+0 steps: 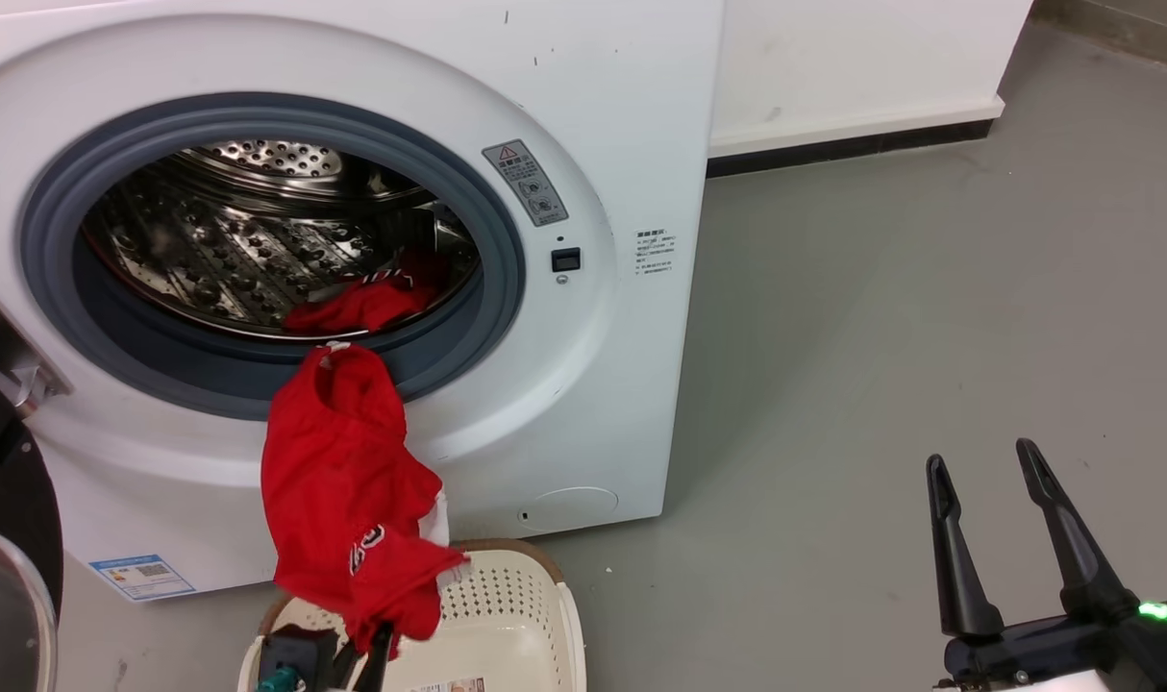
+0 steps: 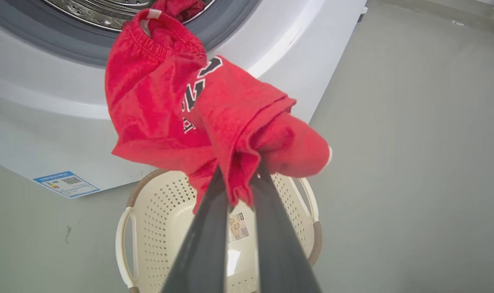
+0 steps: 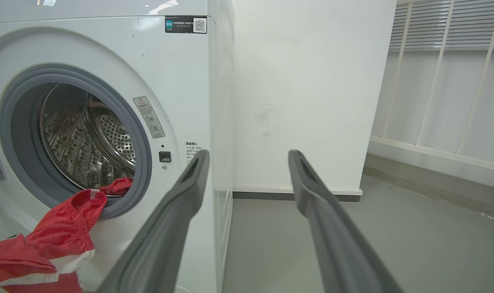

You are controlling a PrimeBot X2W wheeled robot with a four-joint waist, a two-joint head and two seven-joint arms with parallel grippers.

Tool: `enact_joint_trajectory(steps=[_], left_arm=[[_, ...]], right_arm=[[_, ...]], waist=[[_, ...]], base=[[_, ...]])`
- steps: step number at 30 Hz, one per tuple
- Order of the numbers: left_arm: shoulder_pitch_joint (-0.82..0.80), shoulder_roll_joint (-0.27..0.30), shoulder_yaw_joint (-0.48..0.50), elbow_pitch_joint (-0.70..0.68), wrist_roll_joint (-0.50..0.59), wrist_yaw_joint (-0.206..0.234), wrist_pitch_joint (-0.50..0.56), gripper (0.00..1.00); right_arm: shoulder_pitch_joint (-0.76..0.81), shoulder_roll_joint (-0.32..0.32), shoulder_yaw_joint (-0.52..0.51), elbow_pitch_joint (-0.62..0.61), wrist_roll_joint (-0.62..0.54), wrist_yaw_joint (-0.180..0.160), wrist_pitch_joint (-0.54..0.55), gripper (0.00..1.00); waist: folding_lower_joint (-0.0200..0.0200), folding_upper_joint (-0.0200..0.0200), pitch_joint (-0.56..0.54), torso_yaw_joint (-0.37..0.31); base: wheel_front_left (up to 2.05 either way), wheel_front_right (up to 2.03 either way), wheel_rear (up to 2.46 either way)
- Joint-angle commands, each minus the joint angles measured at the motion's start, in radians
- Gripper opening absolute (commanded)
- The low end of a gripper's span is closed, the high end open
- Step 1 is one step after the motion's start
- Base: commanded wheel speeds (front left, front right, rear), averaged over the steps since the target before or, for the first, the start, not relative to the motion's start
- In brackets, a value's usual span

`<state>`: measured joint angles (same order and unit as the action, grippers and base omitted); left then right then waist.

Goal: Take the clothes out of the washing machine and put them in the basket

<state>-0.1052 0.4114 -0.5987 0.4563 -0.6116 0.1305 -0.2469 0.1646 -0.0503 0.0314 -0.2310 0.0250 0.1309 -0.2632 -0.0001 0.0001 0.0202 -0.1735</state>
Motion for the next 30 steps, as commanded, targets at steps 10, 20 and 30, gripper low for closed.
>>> enact_joint_trajectory(steps=[10,20,30], left_arm=[[-0.068,-0.072,-0.004,0.224,-0.022,-0.057,-0.011,0.00],[-0.184,-0.115,-0.002,0.467,-0.008,-0.119,-0.018,0.00],[-0.298,-0.152,-0.012,0.668,0.000,-0.165,-0.014,0.00]], right_arm=[[-0.051,0.000,0.012,-0.007,0.005,0.000,-0.002,1.00],[-0.118,0.000,0.018,-0.015,0.028,0.000,-0.002,1.00],[-0.181,0.000,0.026,-0.023,0.059,0.000,-0.002,1.00]], waist=[[0.0001,-0.0001,0.093,-0.058],[0.0001,-0.0001,0.207,-0.116],[0.0001,-0.0001,0.327,-0.153]], base=[[0.00,0.00,0.00],[0.00,0.00,0.00],[0.00,0.00,0.00]])
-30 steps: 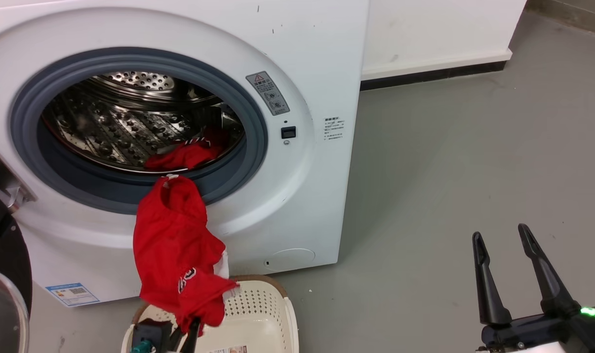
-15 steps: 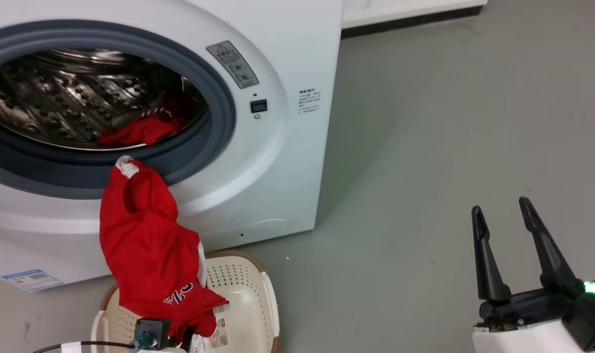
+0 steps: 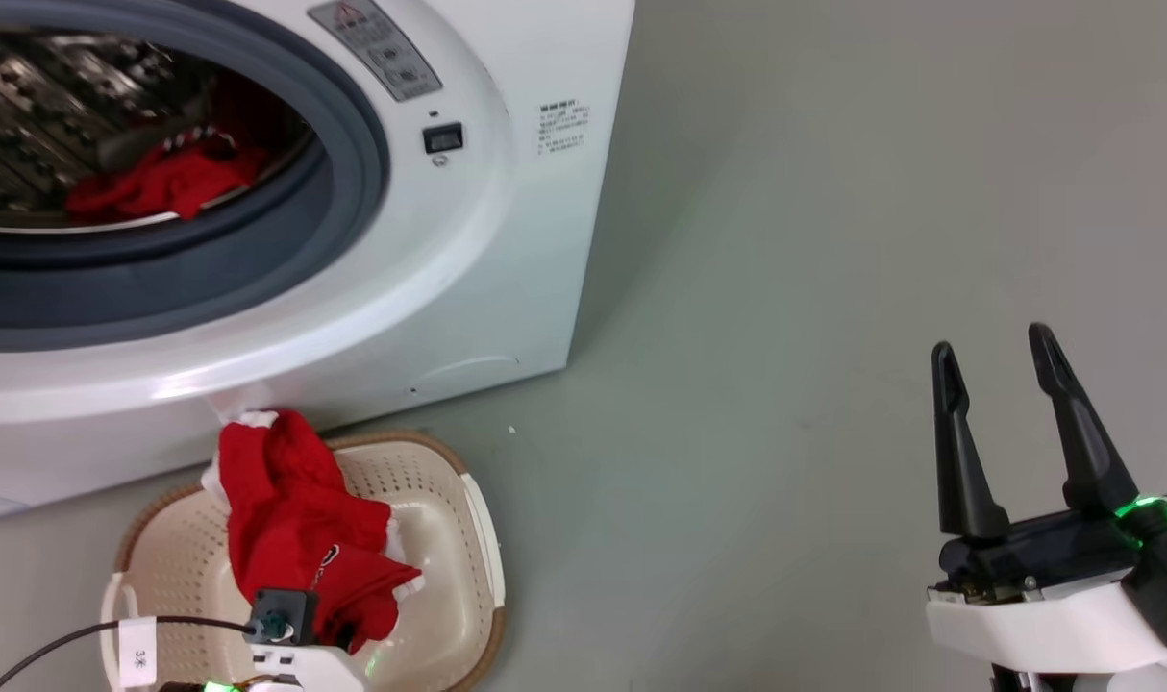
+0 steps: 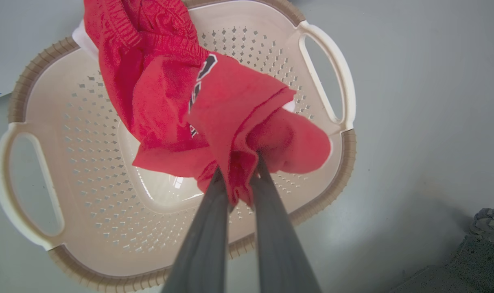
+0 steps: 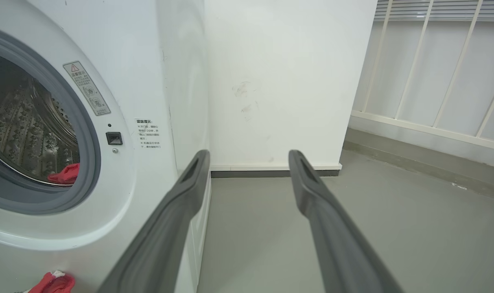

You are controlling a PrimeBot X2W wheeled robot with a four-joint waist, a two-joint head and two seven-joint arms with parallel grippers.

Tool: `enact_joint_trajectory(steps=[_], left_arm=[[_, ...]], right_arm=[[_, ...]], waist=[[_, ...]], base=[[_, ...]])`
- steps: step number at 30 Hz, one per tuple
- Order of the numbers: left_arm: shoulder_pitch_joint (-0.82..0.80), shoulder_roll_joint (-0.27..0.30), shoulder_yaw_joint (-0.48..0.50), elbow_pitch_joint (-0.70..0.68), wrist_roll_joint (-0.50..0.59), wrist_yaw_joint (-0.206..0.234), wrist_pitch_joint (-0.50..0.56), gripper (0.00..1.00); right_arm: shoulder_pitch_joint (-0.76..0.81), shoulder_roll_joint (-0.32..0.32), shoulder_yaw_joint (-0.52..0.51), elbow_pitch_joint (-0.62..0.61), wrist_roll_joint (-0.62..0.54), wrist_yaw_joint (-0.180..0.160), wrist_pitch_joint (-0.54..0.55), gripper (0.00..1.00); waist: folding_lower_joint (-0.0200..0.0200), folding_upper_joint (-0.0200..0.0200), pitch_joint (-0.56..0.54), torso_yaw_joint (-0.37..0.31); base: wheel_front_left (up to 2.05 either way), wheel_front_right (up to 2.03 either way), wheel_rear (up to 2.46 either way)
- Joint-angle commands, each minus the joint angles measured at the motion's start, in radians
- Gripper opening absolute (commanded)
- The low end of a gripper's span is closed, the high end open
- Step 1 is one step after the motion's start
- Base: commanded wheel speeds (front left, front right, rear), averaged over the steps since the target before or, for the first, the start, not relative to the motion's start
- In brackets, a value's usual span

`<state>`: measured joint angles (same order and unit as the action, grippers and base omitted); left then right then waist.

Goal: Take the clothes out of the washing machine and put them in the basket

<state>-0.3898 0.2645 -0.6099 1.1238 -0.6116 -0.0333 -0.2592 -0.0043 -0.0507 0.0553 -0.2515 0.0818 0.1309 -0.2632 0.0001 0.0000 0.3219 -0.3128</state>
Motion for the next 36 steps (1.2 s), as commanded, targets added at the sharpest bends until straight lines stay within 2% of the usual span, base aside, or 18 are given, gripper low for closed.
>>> enact_joint_trajectory(steps=[1,10,18,25,26,27,36], left_arm=[[-0.024,-0.008,-0.002,0.021,-0.002,-0.004,0.003,0.00],[-0.111,0.005,0.006,0.130,-0.018,-0.013,0.044,0.00],[-0.180,0.021,-0.007,0.154,-0.012,0.000,0.097,0.00],[-0.218,0.023,-0.016,0.159,-0.008,0.012,0.113,0.00],[-0.220,0.023,-0.017,0.160,-0.008,0.016,0.115,0.35],[-0.224,0.024,-0.023,0.161,-0.001,0.020,0.107,1.00],[-0.205,0.008,-0.038,0.163,0.001,0.021,0.084,1.00]], right_arm=[[-0.021,0.001,0.002,-0.003,0.007,0.000,-0.002,1.00],[-0.076,0.001,0.000,-0.019,0.037,0.000,-0.002,1.00],[-0.125,0.001,-0.007,-0.035,0.060,0.000,-0.002,1.00],[-0.146,0.001,-0.015,-0.038,0.072,0.000,-0.002,1.00],[-0.147,0.001,-0.016,-0.038,0.073,0.000,-0.002,1.00],[-0.148,0.001,-0.017,-0.037,0.074,0.000,-0.002,1.00],[-0.132,0.001,-0.016,-0.022,0.065,0.000,-0.002,1.00]], waist=[[-0.0001,0.0000,0.039,-0.018],[-0.0001,0.0000,0.163,-0.050],[-0.0001,0.0000,0.266,-0.056],[-0.0001,0.0000,0.304,-0.051],[-0.0001,0.0000,0.305,-0.051],[-0.0001,0.0000,0.306,-0.050],[-0.0001,0.0000,0.260,-0.031]], base=[[0.00,0.00,0.00],[0.00,0.00,0.00],[0.00,0.00,0.00],[0.00,0.00,0.00],[0.00,0.00,0.00],[0.00,0.00,0.00],[0.00,0.00,0.00]])
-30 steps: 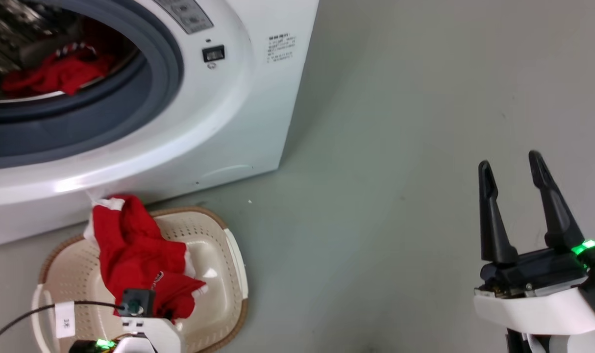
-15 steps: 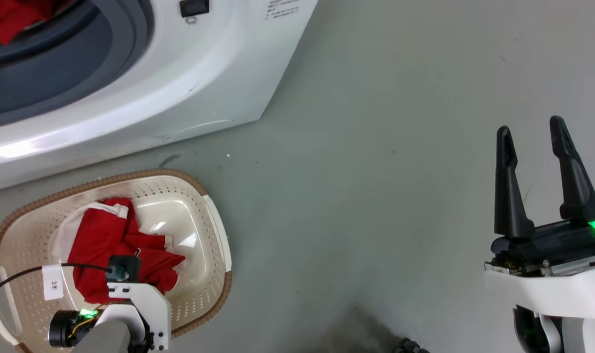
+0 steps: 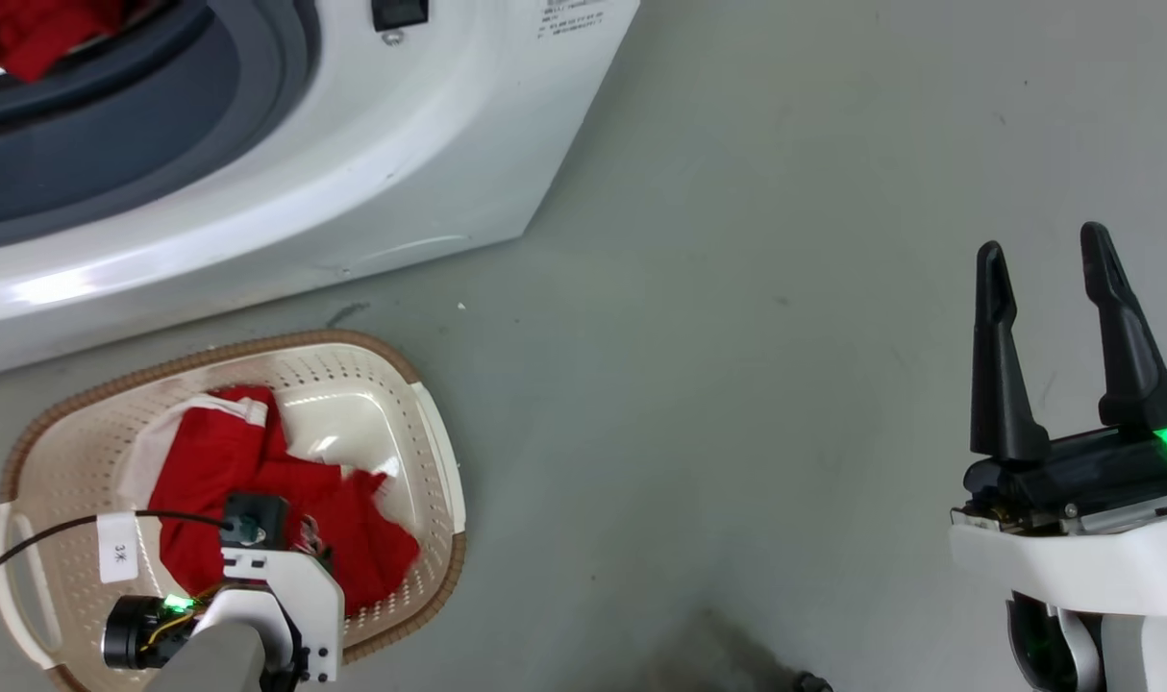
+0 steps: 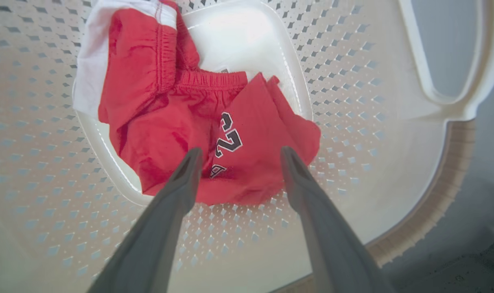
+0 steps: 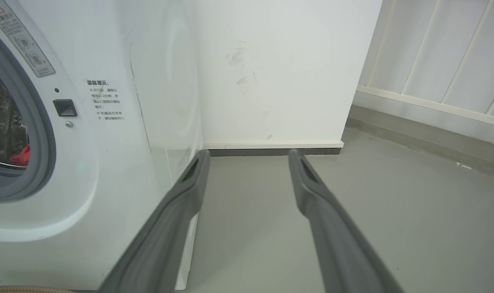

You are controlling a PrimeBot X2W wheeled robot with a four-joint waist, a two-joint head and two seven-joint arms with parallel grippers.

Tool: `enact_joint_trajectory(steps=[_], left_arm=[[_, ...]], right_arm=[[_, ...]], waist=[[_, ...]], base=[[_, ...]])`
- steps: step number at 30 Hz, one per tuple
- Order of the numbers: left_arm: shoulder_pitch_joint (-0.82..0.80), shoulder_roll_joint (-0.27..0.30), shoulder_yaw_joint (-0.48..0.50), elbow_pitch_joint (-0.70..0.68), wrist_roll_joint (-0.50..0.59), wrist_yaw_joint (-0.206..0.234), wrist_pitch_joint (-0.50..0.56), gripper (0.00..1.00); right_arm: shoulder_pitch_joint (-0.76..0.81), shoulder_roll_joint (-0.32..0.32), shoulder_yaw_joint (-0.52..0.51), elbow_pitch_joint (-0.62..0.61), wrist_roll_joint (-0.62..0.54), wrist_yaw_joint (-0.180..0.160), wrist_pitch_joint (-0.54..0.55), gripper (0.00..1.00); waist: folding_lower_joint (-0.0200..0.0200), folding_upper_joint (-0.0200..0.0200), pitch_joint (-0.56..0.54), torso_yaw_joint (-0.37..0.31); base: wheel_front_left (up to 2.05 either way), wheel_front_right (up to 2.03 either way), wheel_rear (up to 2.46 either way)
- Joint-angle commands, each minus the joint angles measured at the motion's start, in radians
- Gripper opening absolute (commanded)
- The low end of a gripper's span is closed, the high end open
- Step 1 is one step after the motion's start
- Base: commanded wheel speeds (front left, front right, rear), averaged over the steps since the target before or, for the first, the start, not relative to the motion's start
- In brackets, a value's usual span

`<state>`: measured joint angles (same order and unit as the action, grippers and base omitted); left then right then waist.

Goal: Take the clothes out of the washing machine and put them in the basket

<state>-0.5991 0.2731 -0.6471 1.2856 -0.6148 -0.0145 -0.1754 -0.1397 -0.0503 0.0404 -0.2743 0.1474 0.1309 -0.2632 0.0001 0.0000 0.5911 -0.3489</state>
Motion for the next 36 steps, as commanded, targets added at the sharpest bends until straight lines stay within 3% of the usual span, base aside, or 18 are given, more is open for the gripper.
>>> enact_joint_trajectory(steps=[1,5,10,23,29,36], left_arm=[[0.010,-0.004,-0.005,0.001,0.006,0.003,-0.009,1.00],[0.033,-0.021,-0.008,0.000,0.003,-0.010,-0.055,1.00],[0.066,-0.027,-0.007,-0.041,0.017,0.004,-0.088,1.00],[0.254,0.019,0.190,-0.528,0.185,0.121,-0.090,1.00],[0.323,0.012,0.299,-0.736,0.293,0.144,-0.090,1.00],[0.348,-0.006,0.407,-0.907,0.384,0.140,-0.090,1.00]], right_arm=[[0.008,0.000,-0.001,0.002,-0.004,0.000,-0.002,1.00],[0.029,0.000,-0.003,0.013,-0.017,0.000,-0.002,1.00],[0.068,0.000,-0.007,0.030,-0.037,0.000,-0.002,1.00],[0.161,0.000,-0.014,0.070,-0.047,0.000,-0.002,1.00],[0.188,0.000,-0.018,0.089,-0.040,0.000,-0.002,1.00],[0.206,0.000,-0.011,0.104,-0.038,0.000,-0.002,1.00]], waist=[[-0.0001,0.0000,-0.021,0.008],[-0.0001,0.0000,-0.081,0.022],[-0.0001,0.0000,-0.162,0.048],[-0.0001,0.0000,-0.309,0.102],[-0.0001,0.0000,-0.348,0.124],[-0.0001,0.0000,-0.377,0.136]], base=[[0.00,0.00,0.00],[0.00,0.00,0.00],[0.00,0.00,0.00],[0.00,0.00,0.00],[0.00,0.00,0.00],[0.00,0.00,0.00]])
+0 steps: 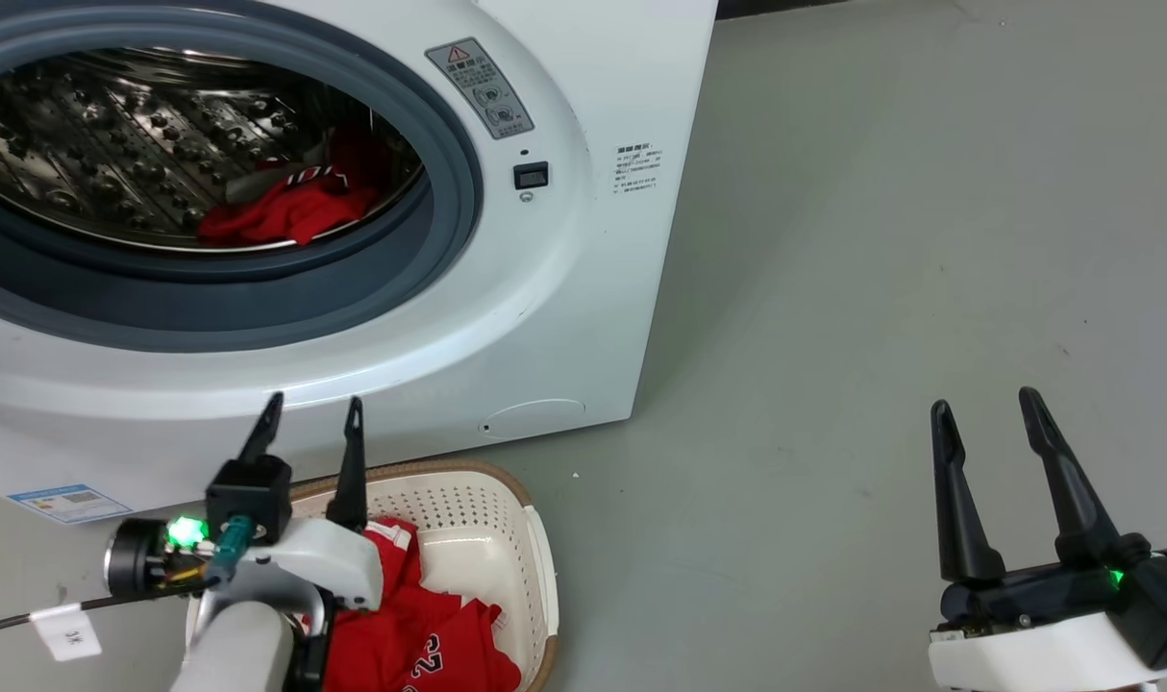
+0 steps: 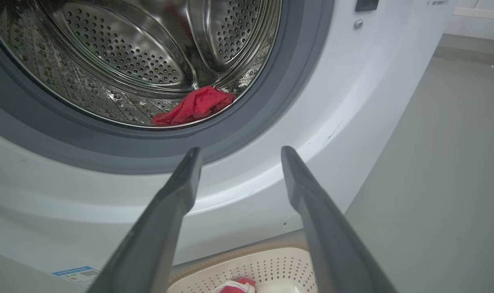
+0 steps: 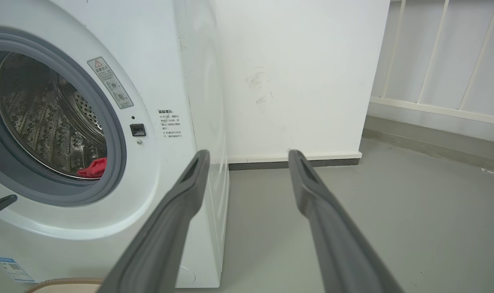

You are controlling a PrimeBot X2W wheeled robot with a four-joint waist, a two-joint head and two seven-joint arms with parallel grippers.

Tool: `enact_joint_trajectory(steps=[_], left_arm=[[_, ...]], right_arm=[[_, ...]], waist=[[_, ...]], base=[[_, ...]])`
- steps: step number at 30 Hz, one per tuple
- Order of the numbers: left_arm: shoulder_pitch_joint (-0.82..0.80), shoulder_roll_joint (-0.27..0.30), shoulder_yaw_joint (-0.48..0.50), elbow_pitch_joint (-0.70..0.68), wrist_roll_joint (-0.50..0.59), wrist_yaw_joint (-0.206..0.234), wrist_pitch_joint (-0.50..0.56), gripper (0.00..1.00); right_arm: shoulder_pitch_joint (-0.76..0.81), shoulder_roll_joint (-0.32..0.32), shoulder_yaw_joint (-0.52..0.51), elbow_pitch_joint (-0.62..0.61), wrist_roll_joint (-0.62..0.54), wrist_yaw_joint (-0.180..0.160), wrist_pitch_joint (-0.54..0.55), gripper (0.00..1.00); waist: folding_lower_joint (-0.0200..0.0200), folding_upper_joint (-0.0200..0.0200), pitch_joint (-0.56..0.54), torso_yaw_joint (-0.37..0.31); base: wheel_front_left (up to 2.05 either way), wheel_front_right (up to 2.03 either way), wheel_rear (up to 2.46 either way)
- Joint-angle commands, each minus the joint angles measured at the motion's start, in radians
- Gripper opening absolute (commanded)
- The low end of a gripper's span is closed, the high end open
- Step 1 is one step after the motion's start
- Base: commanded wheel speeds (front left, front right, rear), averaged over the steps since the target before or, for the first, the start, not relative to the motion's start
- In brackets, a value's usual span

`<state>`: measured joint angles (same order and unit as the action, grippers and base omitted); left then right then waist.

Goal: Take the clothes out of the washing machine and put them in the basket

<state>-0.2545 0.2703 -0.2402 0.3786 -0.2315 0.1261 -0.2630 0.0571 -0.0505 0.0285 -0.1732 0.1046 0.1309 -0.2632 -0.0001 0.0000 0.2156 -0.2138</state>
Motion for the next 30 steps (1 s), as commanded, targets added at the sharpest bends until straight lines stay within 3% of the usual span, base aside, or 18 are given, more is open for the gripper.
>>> enact_joint_trajectory(steps=[1,7,16,22,30], left_arm=[[0.001,-0.006,0.013,-0.016,0.010,-0.003,-0.003,1.00],[-0.104,0.011,0.111,-0.050,0.055,-0.040,-0.003,1.00],[-0.335,0.073,0.123,0.123,0.068,-0.107,0.016,1.00],[-0.518,0.137,0.100,0.200,0.079,-0.166,0.124,1.00],[-0.770,0.225,0.024,0.316,0.065,-0.247,0.416,1.00]], right_arm=[[0.009,0.000,0.001,0.004,0.005,0.000,-0.002,1.00],[-0.002,0.000,0.017,0.003,0.011,0.000,-0.002,1.00],[-0.045,0.000,0.044,-0.017,0.027,0.000,-0.002,1.00],[-0.084,0.000,0.055,-0.041,0.048,0.000,-0.002,1.00],[-0.140,0.000,0.068,-0.075,0.079,0.000,-0.002,1.00]], waist=[[0.0001,0.0000,-0.004,0.001],[0.0001,0.0000,0.005,-0.013],[0.0001,0.0000,0.075,-0.050],[0.0001,0.0000,0.148,-0.072],[0.0001,0.0000,0.260,-0.102]], base=[[0.00,0.00,0.00],[0.00,0.00,0.00],[0.00,0.00,0.00],[0.00,0.00,0.00],[0.00,0.00,0.00]])
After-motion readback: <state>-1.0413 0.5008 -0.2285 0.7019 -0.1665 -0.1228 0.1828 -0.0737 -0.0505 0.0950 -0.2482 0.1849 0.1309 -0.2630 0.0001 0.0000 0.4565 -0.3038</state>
